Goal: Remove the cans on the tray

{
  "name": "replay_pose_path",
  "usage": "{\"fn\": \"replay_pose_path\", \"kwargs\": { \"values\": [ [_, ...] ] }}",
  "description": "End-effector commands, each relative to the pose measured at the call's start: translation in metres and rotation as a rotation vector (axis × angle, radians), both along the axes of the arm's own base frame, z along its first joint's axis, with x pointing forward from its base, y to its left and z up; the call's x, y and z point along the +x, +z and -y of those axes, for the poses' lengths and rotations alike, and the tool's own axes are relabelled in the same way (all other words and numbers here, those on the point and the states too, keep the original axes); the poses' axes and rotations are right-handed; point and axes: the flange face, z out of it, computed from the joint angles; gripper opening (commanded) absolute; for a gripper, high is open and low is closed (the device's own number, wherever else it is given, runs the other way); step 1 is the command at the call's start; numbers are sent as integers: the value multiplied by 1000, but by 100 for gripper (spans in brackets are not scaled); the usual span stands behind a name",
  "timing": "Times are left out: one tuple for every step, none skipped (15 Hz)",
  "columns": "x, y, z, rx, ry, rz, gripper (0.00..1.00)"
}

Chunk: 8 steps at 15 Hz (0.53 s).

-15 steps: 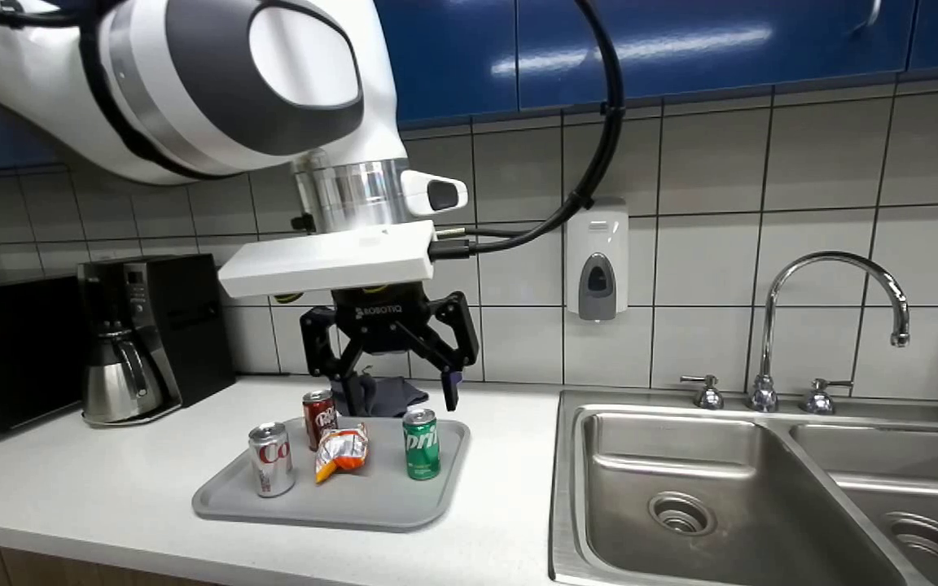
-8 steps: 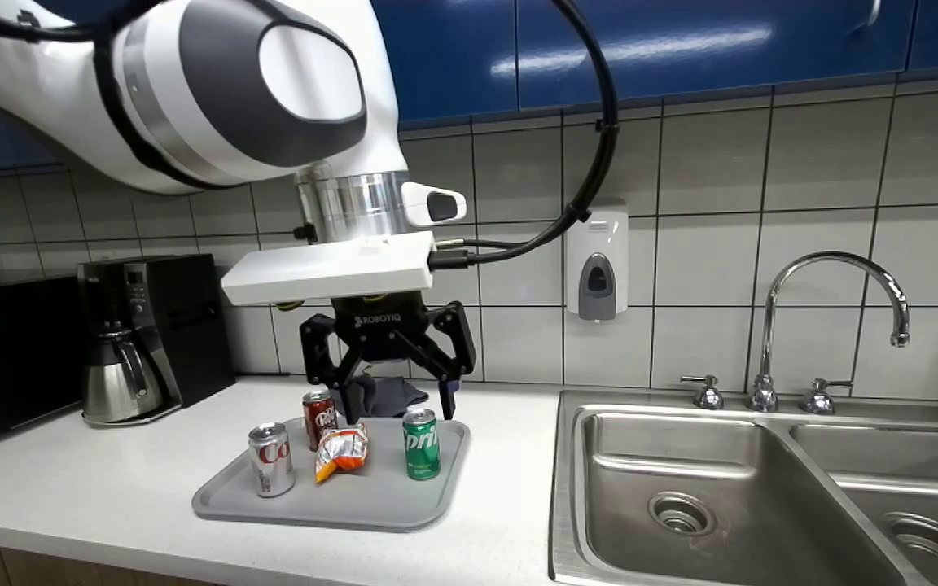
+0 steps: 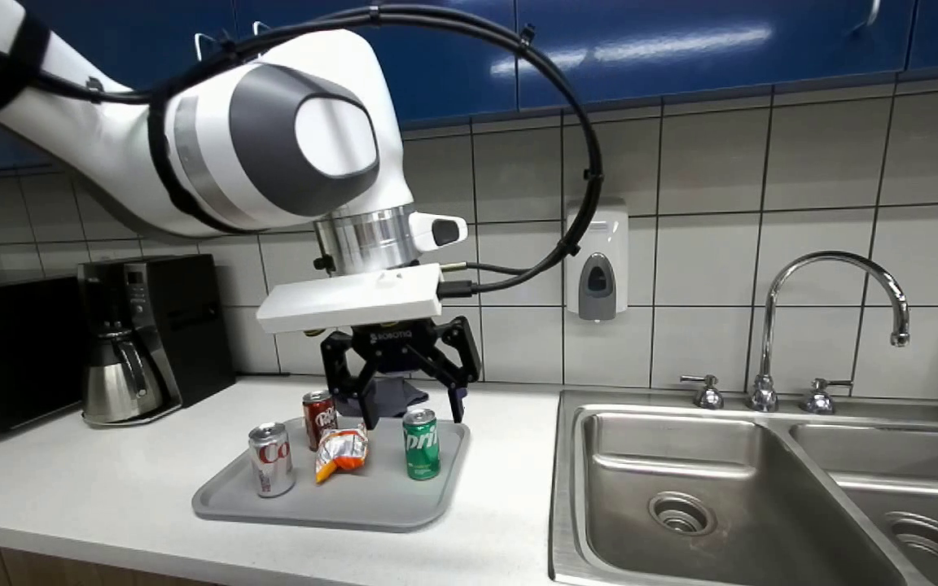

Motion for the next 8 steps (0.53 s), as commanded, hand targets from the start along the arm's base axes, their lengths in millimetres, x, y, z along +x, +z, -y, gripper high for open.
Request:
{"fn": "replay_pose_path", "kwargs": {
  "values": [
    [28, -14, -5, -2, -19, -10, 100],
    [35, -16, -6, 6, -24, -10, 100],
    [42, -18, -7, 18, -33, -9, 100],
    [49, -20, -9, 31, -47, -8, 100],
    [58, -22, -12, 51, -68, -10, 100],
    [65, -24, -14, 63, -82, -6, 100],
    [74, -25, -16, 75, -95, -5, 100],
    [81, -26, -17, 81, -105, 4, 100]
  ]
}}
